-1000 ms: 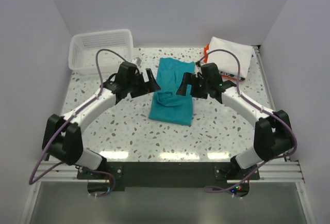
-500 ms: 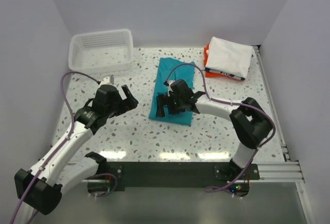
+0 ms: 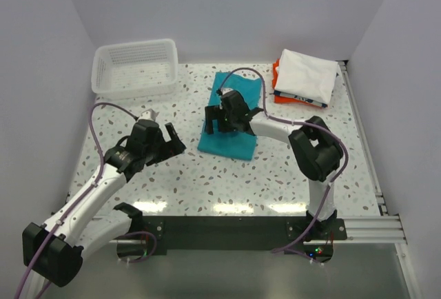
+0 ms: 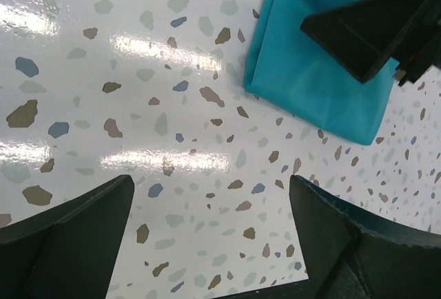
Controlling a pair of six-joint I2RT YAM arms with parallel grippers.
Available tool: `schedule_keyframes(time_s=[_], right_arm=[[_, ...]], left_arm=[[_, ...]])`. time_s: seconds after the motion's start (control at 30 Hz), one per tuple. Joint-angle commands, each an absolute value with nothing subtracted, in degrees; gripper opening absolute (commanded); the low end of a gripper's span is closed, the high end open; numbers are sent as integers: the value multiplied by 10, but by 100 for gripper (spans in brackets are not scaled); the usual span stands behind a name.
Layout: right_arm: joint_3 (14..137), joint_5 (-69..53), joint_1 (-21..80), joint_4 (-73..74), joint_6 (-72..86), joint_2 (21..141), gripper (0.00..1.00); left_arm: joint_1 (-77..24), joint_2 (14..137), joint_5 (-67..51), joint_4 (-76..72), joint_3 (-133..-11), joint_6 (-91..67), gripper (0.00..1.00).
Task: Fold and stack the t-shirts
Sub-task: Fold the tshirt
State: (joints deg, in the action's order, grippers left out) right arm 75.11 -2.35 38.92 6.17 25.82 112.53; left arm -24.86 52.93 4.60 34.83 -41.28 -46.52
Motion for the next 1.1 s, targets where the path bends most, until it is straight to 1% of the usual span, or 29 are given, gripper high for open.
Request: schedule_keyframes(time_s=[0.0,0.13,0.33,0.43,0.53,0.57,0.63,0.7,0.73,0.83,0.97,1.07], right_arm=[[812,8,357,36,252,1157,99],[868,1,336,56,245,1184,99],[916,-30,330,86,208,1173,99],[904,-51,329,91,209,1148,99],[865,-34,328,94,227,1098,99],[835,-36,323,86,231,1086,99],[800,-81,316,64,243,1057,99],[793,-121,315,54,244,1057,99],[797,-177,315,53,241,1062,99],[823,-265,315,49,249,1106,99],[881,-278,316,45,249,1167,99],[959,-245,309,84,242,1229,99]], left_arm=[[-246,535,36,332,-413,-467,100],[-246,546,33,330,-412,-466,100],[-246,565,15,301,-408,-465,100],[-246,584,6,280,-406,-462,100],[-246,621,3,252,-416,-456,100],[-246,644,3,245,-418,-454,100],[-246,682,-10,230,-433,-452,100],[-246,703,-16,210,-439,-449,100],[-246,721,-21,202,-445,-449,100],[-246,755,-31,185,-460,-448,100],[-246,770,-40,184,-464,-446,100],[-246,767,-32,192,-462,-446,100]])
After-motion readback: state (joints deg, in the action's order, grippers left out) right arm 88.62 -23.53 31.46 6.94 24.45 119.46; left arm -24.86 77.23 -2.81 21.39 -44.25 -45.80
